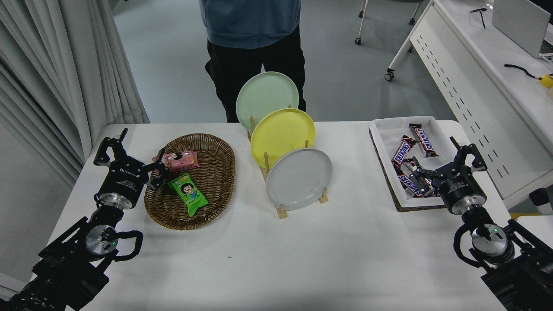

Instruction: Place the plate on the table

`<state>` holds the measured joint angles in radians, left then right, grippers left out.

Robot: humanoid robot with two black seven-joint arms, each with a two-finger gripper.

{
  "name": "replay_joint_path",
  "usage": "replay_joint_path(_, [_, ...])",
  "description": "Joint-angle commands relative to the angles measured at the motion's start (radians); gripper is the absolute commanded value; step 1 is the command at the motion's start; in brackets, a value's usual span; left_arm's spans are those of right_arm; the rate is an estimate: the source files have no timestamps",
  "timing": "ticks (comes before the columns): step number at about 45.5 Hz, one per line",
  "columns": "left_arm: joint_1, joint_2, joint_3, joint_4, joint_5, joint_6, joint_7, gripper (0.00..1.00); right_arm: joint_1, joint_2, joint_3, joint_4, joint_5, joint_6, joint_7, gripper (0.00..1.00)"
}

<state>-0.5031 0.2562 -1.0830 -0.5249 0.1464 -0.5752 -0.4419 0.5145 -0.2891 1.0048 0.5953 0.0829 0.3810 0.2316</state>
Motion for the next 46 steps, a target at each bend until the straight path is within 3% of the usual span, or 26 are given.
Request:
replay_joint_path(1, [0.0,0.0,0.0,0.0,-0.001,0.0,0.002,1.0,-0.001,0.001,0.0,0.001,0.0,0.001,0.0,1.0])
replay_joint_path(46, [0.0,0.0,0.0,-0.001,-0.001,0.0,0.0,1.0,0.009,0.001,-0.003,-0.019,-0.017,0.001,0.0,1.0])
